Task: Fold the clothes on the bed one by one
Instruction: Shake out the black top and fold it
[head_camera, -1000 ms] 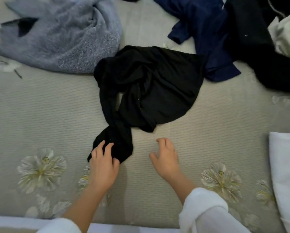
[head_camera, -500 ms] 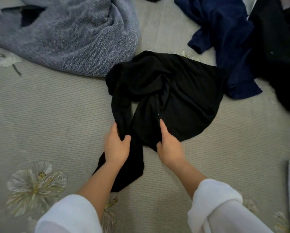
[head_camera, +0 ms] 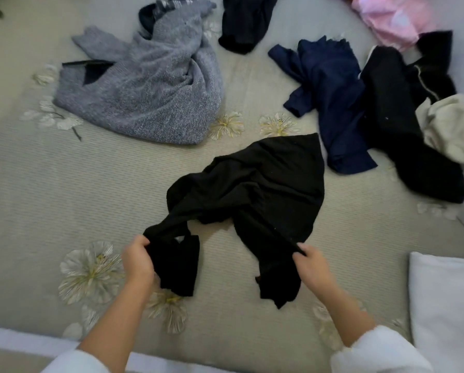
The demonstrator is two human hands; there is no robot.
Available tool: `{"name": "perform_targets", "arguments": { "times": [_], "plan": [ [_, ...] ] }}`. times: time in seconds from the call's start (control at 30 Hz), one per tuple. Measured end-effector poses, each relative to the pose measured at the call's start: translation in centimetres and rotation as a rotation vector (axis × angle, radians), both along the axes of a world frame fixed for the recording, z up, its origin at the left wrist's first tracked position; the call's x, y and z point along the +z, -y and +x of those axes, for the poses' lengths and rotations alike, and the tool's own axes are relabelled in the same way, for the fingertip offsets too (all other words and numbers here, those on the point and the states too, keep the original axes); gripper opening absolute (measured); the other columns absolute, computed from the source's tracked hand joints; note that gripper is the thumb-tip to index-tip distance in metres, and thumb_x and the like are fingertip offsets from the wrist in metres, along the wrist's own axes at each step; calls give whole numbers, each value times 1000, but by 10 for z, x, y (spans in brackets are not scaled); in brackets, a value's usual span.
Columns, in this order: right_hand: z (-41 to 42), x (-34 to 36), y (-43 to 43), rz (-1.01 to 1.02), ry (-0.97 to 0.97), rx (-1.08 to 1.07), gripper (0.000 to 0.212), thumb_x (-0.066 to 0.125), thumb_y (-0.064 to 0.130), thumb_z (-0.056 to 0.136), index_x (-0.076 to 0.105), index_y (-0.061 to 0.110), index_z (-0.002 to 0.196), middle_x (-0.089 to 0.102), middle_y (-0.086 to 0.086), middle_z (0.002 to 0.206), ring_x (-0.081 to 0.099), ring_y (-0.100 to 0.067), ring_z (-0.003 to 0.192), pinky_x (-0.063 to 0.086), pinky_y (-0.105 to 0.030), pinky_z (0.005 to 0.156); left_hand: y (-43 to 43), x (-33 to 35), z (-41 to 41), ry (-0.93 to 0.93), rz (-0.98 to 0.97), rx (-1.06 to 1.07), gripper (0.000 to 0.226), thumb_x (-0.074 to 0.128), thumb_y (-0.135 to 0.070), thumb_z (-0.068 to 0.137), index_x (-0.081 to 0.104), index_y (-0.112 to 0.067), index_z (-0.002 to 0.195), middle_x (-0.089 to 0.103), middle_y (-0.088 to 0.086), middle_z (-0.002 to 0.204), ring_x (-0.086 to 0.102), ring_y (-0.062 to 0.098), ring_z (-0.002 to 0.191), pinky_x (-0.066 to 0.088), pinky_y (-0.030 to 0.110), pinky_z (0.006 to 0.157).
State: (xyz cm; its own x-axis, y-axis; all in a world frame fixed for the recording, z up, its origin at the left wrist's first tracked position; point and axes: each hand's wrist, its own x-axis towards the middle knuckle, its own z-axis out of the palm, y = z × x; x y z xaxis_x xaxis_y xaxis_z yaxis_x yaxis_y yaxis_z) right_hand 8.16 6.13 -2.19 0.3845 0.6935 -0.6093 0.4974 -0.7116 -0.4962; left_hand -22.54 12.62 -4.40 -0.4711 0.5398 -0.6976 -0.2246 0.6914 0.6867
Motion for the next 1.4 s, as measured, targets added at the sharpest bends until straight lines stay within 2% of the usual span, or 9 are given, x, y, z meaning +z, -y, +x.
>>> {"name": "perform_targets", "arguments": {
  "times": [0.23, 0.57, 0.83, 0.93, 1.07, 1.13, 1.2, 1.27, 1.4],
  "plan": [
    [48, 153, -18, 484, -161, -304, 13, 44, -3, 70, 56, -4, 75, 46, -6, 61, 42, -18, 55, 32, -27, 49, -9, 124, 23, 208, 281, 24, 17, 77, -27, 57, 71, -16, 67, 71, 5, 73, 70, 23, 74, 54, 31, 64],
    [138, 303, 4, 959, -578, -675, 22, 48, 2, 61, 60, 12, 77, 60, -13, 85, 58, -31, 88, 51, -42, 86, 7, 286, 38, 287, 552, -21, 15, 63, -29, 84, 65, -16, 91, 68, 4, 93, 67, 17, 75, 53, 27, 62],
    [139, 311, 24, 854, -434, -335, 17, 51, -3, 68, 61, 9, 75, 57, -17, 83, 56, -32, 82, 47, -45, 79, 35, 376, 97, 573, 662, -305, 28, 43, -31, 96, 63, -14, 86, 68, 2, 70, 67, 13, 62, 55, 21, 60],
    [119, 290, 34, 661, -64, -79, 16, 56, 3, 74, 60, 10, 87, 60, -13, 88, 56, -28, 88, 44, -36, 72, 38, 395, 123, 613, 686, -381, 27, 44, -29, 96, 62, -12, 86, 67, 5, 73, 67, 16, 62, 56, 23, 59],
    [48, 236, 62, 285, 249, 568, 120, 78, 40, 63, -1, 26, 152, 3, 5, 158, 4, -22, 145, 18, -53, 115, 36, 421, 151, 691, 747, -441, 30, 43, -27, 95, 63, -9, 82, 67, 6, 67, 67, 18, 59, 55, 23, 56],
    [12, 211, 66, 360, 101, 545, 102, 73, 49, 65, 18, 27, 148, 27, 4, 150, 25, -19, 138, 27, -53, 109, 33, 433, 160, 695, 774, -471, 30, 43, -25, 95, 64, -9, 80, 67, 6, 67, 66, 18, 60, 56, 24, 58],
    [1, 213, 56, 571, -86, 228, 23, 64, 19, 82, 60, 24, 104, 63, 5, 98, 58, -14, 94, 45, -40, 88, 24, 444, 155, 683, 819, -464, 33, 45, -24, 94, 67, -8, 77, 67, 6, 70, 65, 19, 65, 55, 26, 65],
    [16, 230, 36, 709, -263, 30, 34, 49, -6, 86, 60, 23, 72, 59, 12, 65, 54, 0, 61, 45, -26, 66, 8, 452, 133, 659, 876, -384, 27, 47, -24, 92, 67, -8, 83, 67, 8, 79, 66, 21, 72, 56, 30, 74],
    [50, 295, 10, 774, -484, -60, 38, 47, 4, 92, 73, 27, 78, 71, 11, 70, 64, -3, 69, 48, -21, 65, -24, 447, 72, 616, 947, -287, 18, 50, -19, 87, 64, -11, 79, 68, 4, 74, 69, 18, 71, 57, 28, 71]
  ]
}}
